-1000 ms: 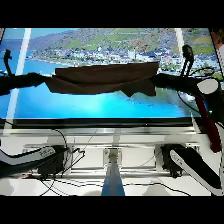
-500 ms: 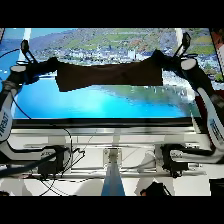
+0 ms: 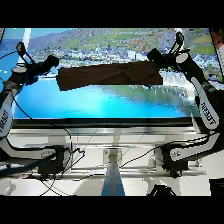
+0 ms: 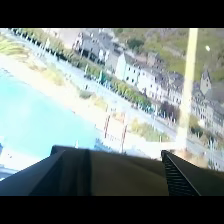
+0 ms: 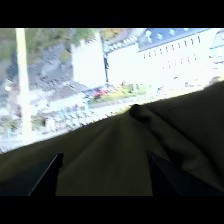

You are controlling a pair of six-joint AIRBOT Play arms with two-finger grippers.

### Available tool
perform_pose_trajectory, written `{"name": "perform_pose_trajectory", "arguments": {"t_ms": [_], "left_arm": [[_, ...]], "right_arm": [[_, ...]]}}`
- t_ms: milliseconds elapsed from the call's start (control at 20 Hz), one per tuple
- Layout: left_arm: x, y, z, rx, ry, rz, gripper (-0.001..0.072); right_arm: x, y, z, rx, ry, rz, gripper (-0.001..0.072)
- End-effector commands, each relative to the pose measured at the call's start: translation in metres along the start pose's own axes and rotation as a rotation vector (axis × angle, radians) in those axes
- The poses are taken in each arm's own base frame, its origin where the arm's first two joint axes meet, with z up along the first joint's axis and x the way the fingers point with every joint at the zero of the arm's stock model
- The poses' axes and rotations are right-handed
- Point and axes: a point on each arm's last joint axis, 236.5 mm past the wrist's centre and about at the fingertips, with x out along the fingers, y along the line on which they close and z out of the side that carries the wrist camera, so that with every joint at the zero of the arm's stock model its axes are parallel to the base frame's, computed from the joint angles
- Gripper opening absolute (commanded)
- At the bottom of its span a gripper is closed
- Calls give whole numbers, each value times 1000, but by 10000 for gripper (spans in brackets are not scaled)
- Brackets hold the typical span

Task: Fold the clothes and pants, and hang the long-sleeved shirts on hangers.

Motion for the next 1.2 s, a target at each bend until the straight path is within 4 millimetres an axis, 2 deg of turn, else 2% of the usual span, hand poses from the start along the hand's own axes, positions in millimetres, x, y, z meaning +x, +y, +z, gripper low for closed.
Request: {"name": "perform_pose_trajectory", "arguments": {"t_ms": [0, 100, 200, 250, 350, 450, 550, 650, 700, 800, 850, 900, 1000, 1050, 1100, 1150], "left_arm": [[-25, 25, -31, -58, 189, -70, 672], [-39, 43, -58, -143, 320, -82, 558], [-46, 45, -78, -182, 442, -155, 550], [-44, 43, -84, -194, 491, -191, 572], [-33, 39, -90, -196, 538, -225, 700], [-17, 30, -91, -149, 537, -269, 702], [-1, 9, -84, -118, 482, -344, 700], [15, 1, -83, -103, 447, -333, 684], [22, -2, -84, -91, 437, -316, 592], [28, -11, -86, -65, 434, -313, 162], [28, -17, -83, -51, 431, -321, 57], [26, -21, -77, -31, 423, -327, 9], [12, -28, -61, 70, 421, -318, 8], [-1, -33, -55, 115, 436, -304, 8], [-19, -38, -51, 174, 465, -288, 8], [-40, -45, -51, 238, 500, -272, 8]], "right_arm": [[-6, -23, -15, -7, 100, -32, 591], [-9, -28, -18, 2, 122, -35, 591], [-9, -28, -21, 1, 133, -34, 591], [-9, -26, -23, 0, 140, -31, 591], [-9, -23, -28, 1, 158, -23, 591], [-8, -19, -33, -3, 173, -17, 591], [-7, -13, -38, -14, 186, -10, 591], [-5, -3, -46, -43, 203, 2, 590], [-3, 4, -51, -71, 212, 12, 589], [1, 21, -62, -138, 229, 35, 578], [3, 30, -69, -188, 239, 49, 504], [4, 40, -75, -222, 249, 62, 433], [5, 65, -81, -277, 252, 97, 289], [4, 81, -81, -307, 244, 118, 184], [3, 99, -80, -340, 232, 143, 8], [3, 119, -81, -385, 218, 170, 13]]}}
